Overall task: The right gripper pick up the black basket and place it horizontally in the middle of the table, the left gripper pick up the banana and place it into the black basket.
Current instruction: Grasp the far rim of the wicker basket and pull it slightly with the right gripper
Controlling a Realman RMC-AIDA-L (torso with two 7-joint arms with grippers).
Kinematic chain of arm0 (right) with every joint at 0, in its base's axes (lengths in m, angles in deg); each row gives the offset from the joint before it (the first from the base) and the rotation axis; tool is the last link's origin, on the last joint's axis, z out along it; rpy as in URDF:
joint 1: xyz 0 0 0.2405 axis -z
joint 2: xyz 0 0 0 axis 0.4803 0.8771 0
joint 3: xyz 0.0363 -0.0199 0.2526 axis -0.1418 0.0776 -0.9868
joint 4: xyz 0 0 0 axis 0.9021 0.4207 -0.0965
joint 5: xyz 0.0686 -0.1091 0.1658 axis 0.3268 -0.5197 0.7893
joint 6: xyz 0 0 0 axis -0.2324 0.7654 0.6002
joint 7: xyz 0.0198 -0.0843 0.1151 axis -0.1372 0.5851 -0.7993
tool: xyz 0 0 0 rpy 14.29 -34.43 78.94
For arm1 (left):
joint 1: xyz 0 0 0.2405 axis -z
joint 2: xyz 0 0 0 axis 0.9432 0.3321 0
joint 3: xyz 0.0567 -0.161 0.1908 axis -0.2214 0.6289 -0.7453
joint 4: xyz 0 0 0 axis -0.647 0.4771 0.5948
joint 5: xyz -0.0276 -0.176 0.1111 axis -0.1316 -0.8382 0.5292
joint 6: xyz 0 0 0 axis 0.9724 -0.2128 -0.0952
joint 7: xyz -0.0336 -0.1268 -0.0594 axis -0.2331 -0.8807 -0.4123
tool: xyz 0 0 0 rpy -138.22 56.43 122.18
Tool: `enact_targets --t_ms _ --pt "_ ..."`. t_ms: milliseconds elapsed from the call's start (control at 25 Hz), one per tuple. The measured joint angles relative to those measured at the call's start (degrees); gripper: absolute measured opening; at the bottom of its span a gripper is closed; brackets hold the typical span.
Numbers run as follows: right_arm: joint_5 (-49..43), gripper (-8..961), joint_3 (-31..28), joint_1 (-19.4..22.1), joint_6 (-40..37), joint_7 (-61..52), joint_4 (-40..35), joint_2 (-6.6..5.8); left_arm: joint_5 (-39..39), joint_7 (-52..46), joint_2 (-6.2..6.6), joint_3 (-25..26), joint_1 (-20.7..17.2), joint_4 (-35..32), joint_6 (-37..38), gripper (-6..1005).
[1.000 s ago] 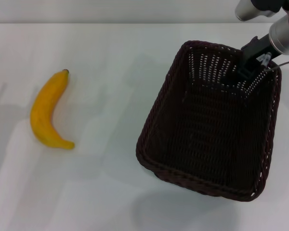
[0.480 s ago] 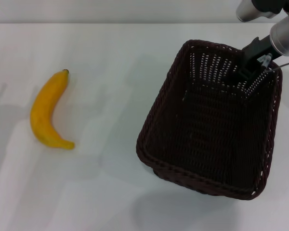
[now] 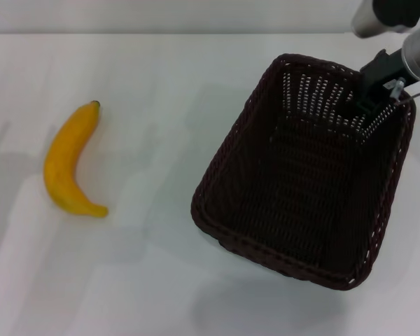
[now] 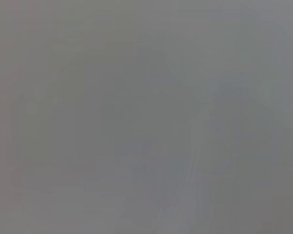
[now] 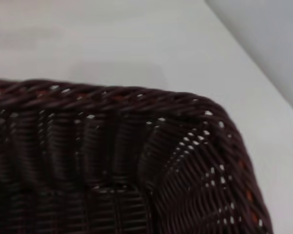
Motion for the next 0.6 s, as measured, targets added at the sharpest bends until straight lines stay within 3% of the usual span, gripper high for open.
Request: enact_targets --t_ms 360,600 --pt "0.2 359 0.2 1.4 -1.6 -6.5 -4.0 -0.03 0.0 -0.1 0.06 0.0 -0.1 0.0 -0.9 878" --pt "0.4 311 0.1 1.6 -2.2 -14.5 -4.7 -0.08 0.1 -0.1 0.05 0.0 -0.3 0.0 -1.6 877"
